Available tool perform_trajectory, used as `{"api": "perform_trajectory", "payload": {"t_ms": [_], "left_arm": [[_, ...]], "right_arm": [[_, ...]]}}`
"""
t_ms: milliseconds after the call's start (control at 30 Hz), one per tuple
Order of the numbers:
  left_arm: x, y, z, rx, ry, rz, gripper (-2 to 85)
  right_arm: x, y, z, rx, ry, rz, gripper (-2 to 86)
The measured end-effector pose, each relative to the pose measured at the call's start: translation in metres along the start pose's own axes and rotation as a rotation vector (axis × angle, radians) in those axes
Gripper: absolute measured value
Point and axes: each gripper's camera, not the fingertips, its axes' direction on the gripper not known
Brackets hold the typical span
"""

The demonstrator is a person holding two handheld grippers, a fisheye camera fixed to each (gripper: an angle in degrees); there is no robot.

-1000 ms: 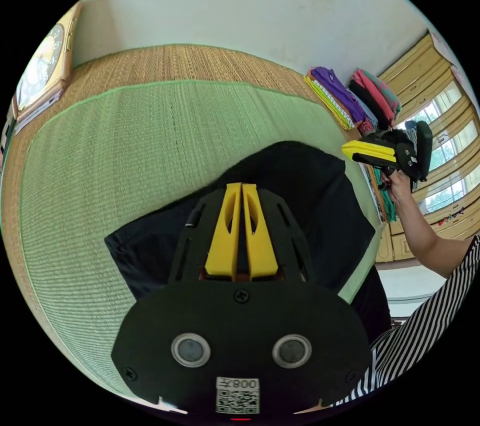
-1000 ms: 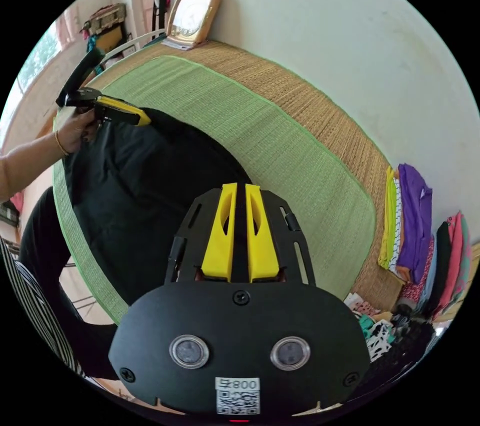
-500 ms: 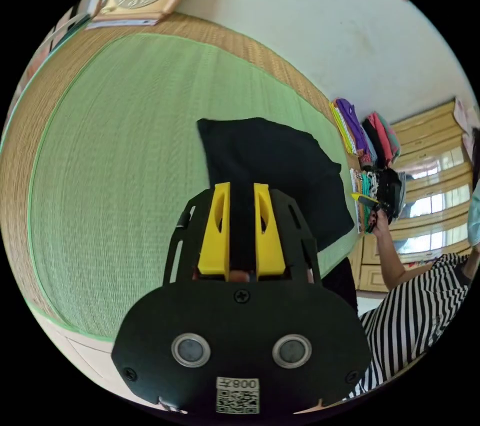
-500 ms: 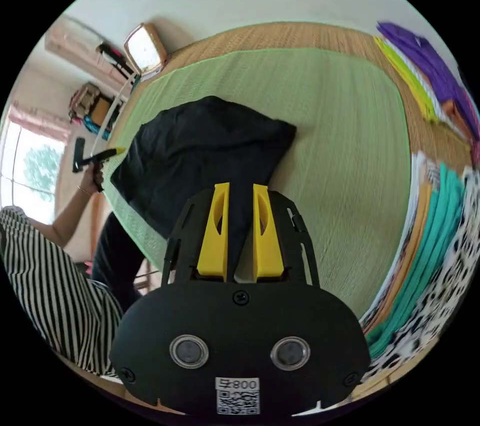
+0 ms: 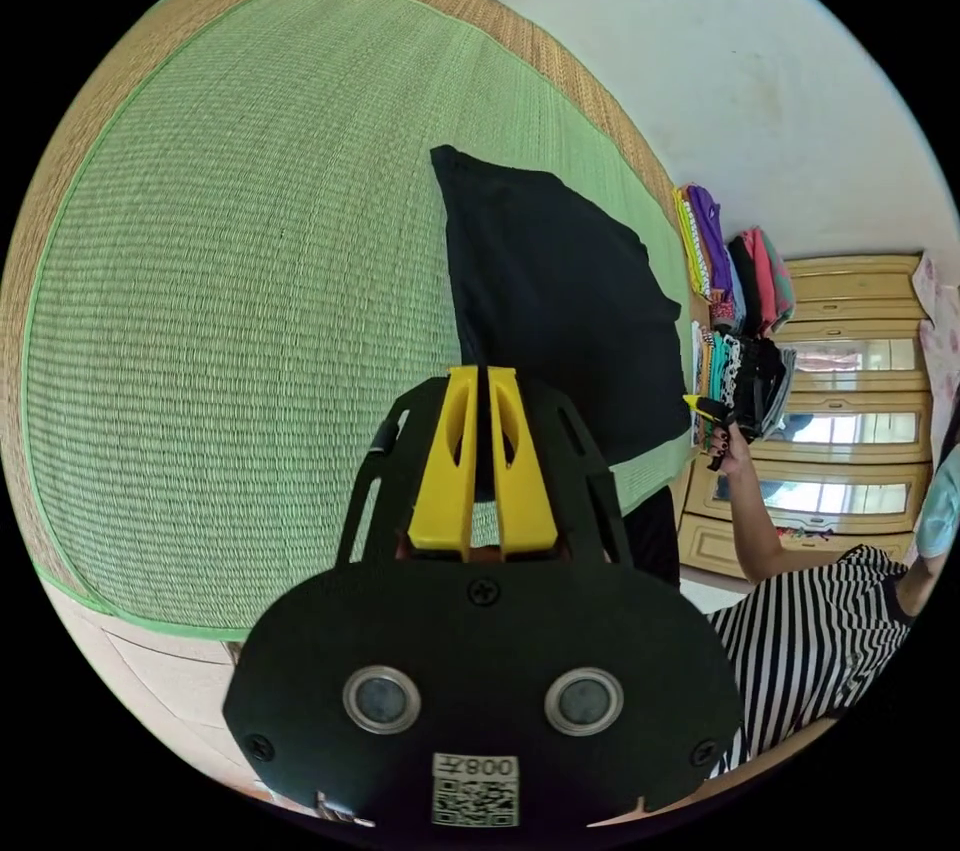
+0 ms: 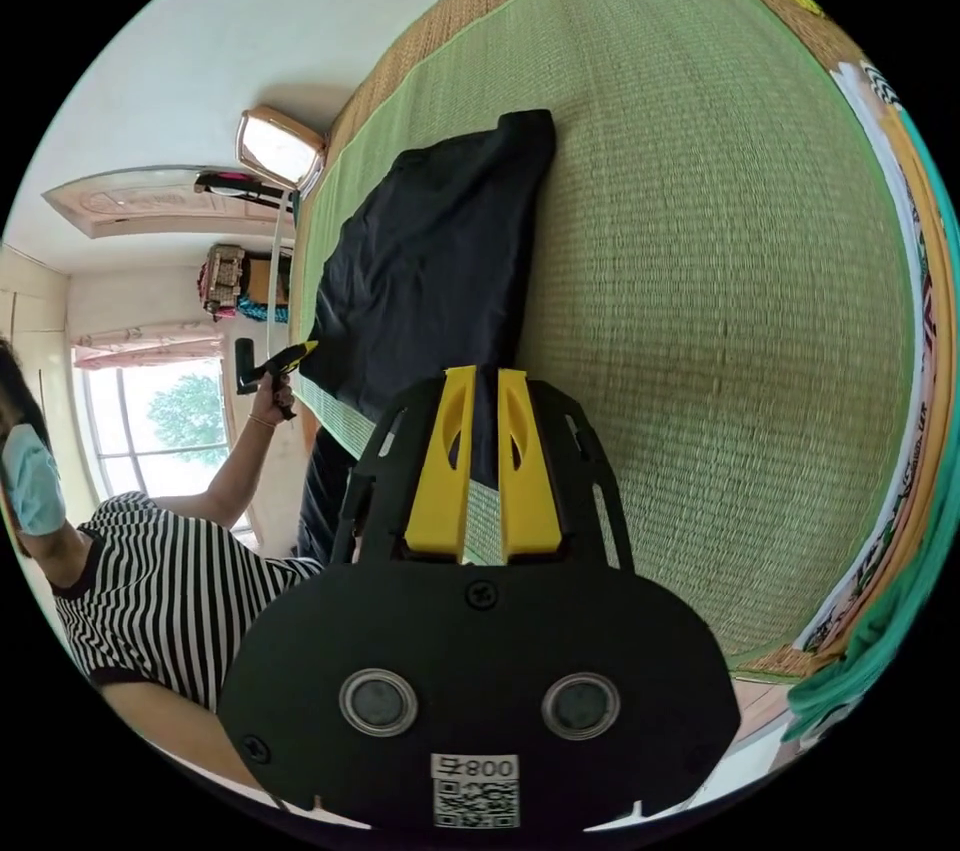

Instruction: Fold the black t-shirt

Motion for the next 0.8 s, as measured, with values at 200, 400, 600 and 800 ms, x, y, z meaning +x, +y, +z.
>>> {"api": "perform_trajectory", "payload": {"t_ms": [200, 400, 600, 800], "left_arm": [[0.0, 0.017, -0.027, 0.061, 0.041, 0.055, 1.3], [-0.005, 0.045, -0.047, 0.129, 0.092, 0.122, 0.9], [-0.048, 0.069, -0.025, 0.078, 0.152, -0.005, 0.8], [-0.051, 0.072, -0.015, 0.028, 0.106, -0.01, 1.1]], "right_arm": [[-0.019, 0.003, -0.046, 0.046, -0.002, -0.085, 0.9], [-0.036, 0.025, -0.083, 0.087, -0.025, -0.19, 0.5], [0.013, 0.039, -0.066, 0.027, -0.087, -0.068, 0.4], [0.031, 0.035, -0.048, -0.059, -0.083, -0.023, 0.4]]}}
